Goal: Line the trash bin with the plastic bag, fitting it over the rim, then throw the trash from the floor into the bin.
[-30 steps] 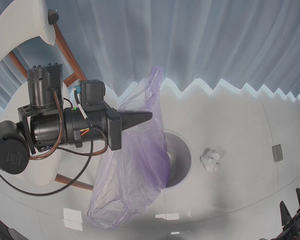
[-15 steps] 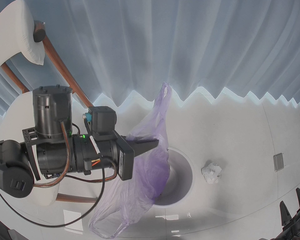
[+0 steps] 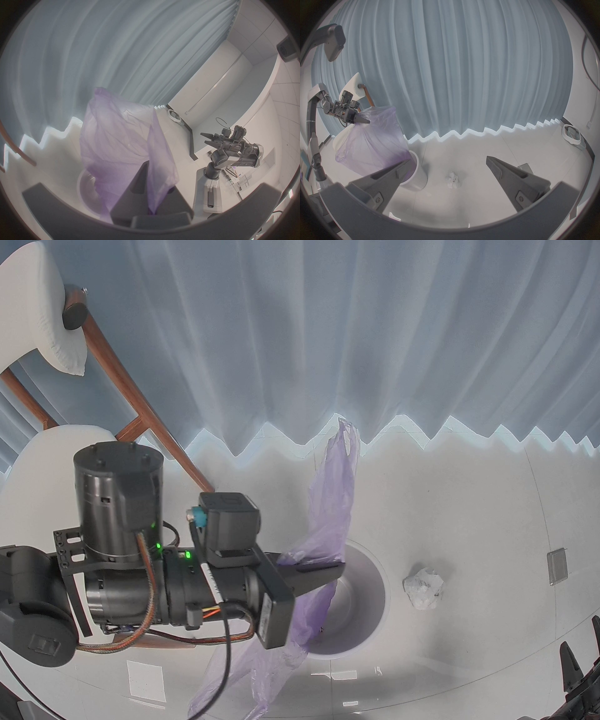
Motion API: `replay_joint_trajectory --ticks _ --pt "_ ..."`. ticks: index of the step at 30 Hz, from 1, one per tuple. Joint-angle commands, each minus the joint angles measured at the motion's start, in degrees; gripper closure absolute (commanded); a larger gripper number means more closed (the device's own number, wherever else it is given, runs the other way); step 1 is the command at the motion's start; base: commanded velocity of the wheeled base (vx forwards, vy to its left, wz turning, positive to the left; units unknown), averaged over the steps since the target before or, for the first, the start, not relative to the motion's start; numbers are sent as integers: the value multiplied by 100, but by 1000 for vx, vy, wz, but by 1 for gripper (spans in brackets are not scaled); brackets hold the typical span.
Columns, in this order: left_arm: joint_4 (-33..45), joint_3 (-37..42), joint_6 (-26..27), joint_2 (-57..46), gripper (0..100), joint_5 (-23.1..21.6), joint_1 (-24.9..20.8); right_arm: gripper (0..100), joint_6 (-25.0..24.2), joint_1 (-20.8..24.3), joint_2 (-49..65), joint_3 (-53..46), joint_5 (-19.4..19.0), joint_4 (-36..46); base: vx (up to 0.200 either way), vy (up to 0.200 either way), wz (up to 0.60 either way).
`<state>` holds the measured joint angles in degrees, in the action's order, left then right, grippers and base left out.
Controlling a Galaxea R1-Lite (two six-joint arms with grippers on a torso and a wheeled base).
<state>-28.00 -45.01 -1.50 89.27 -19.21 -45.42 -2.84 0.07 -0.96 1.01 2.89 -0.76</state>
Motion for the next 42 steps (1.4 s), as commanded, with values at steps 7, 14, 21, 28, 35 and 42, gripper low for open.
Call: replay_joint_trajectory --ticks 7,14,21,28,35,42 --pt "-83 -272 18 565 100 40 -678 0 -6 -7 96 -84 1 -4 0 0 0" --pt "-381 168 36 785 100 32 -441 0 -15 -7 96 -84 1 -4 0 0 0" --pt "-399 317 493 811 100 -4 -116 0 -15 1 96 -84 1 -4 0 0 0" --pt "-425 300 537 1031 100 -4 -125 0 -15 -7 96 -84 1 -4 0 0 0" --pt "-434 115 493 1312 100 -12 -125 0 -15 -7 96 -84 1 -4 0 0 0" --pt "-540 10 475 1760 100 -21 -116 0 -15 1 96 -84 1 -4 0 0 0"
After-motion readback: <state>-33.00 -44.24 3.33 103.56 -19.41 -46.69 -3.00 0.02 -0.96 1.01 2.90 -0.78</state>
